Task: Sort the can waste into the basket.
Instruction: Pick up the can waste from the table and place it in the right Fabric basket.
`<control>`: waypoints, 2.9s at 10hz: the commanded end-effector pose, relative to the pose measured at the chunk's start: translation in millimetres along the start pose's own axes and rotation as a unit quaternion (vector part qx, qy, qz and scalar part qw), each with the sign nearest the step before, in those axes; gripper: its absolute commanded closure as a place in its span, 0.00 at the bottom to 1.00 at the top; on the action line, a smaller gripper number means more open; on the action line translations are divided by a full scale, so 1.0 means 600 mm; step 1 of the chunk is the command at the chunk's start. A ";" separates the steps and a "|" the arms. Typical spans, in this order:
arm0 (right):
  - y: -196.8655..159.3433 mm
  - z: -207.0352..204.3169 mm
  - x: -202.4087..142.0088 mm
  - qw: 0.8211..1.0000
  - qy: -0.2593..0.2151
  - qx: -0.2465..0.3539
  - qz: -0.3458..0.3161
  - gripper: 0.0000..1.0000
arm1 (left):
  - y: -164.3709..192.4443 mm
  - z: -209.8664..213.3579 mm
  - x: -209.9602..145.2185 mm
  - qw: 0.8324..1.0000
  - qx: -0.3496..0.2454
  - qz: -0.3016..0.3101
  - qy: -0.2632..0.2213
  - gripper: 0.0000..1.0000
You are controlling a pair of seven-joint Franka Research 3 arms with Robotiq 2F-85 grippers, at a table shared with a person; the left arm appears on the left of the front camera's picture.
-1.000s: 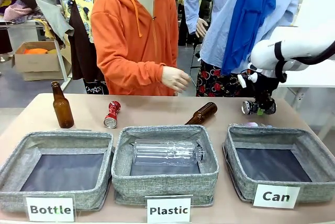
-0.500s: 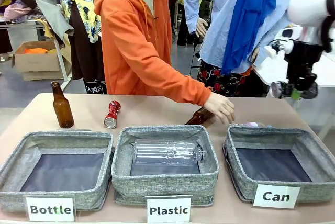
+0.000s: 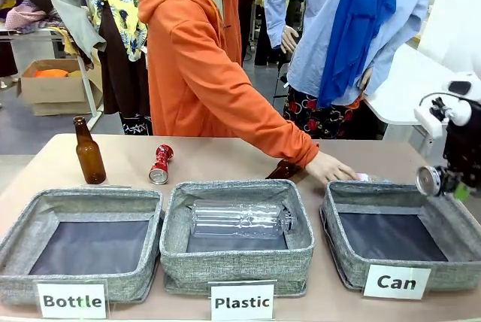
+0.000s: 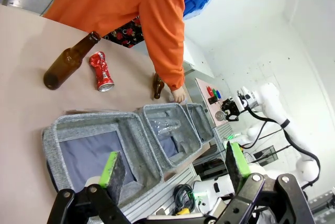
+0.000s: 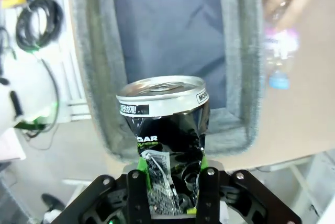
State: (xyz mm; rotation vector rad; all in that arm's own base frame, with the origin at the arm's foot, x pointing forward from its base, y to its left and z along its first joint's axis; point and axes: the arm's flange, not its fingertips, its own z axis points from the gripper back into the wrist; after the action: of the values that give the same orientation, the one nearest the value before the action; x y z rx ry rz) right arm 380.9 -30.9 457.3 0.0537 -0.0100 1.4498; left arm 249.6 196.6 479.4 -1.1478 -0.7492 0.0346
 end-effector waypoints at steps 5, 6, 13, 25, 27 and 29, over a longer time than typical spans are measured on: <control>-0.006 -0.008 -0.009 0.999 -0.021 -0.019 0.020 1.00 | 0.001 -0.003 0.003 1.000 -0.011 -0.010 -0.007 0.00; -0.009 -0.009 -0.009 0.999 -0.022 -0.018 0.021 0.48 | 0.001 -0.003 0.003 1.000 -0.011 -0.010 -0.007 0.00; -0.028 -0.011 -0.010 0.999 -0.036 -0.005 0.001 0.00 | 0.001 -0.003 0.003 1.000 -0.011 -0.010 -0.007 0.00; -0.177 0.023 -0.090 0.743 -0.545 0.230 -0.312 0.00 | 0.001 -0.003 0.003 1.000 -0.011 -0.010 -0.007 0.00; -0.149 0.019 -0.072 0.759 -0.520 0.210 -0.332 0.00 | 0.001 -0.003 0.003 1.000 -0.011 -0.010 -0.007 0.00; -0.149 0.019 -0.072 0.759 -0.520 0.210 -0.332 0.00 | 0.001 -0.003 0.003 1.000 -0.011 -0.010 -0.007 0.00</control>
State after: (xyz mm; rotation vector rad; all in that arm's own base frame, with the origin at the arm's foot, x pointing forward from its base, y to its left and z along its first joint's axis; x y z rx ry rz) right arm 471.5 -86.5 464.4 1.1536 -0.5249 0.5280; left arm 249.6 196.9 479.5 -1.1482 -0.7488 0.0346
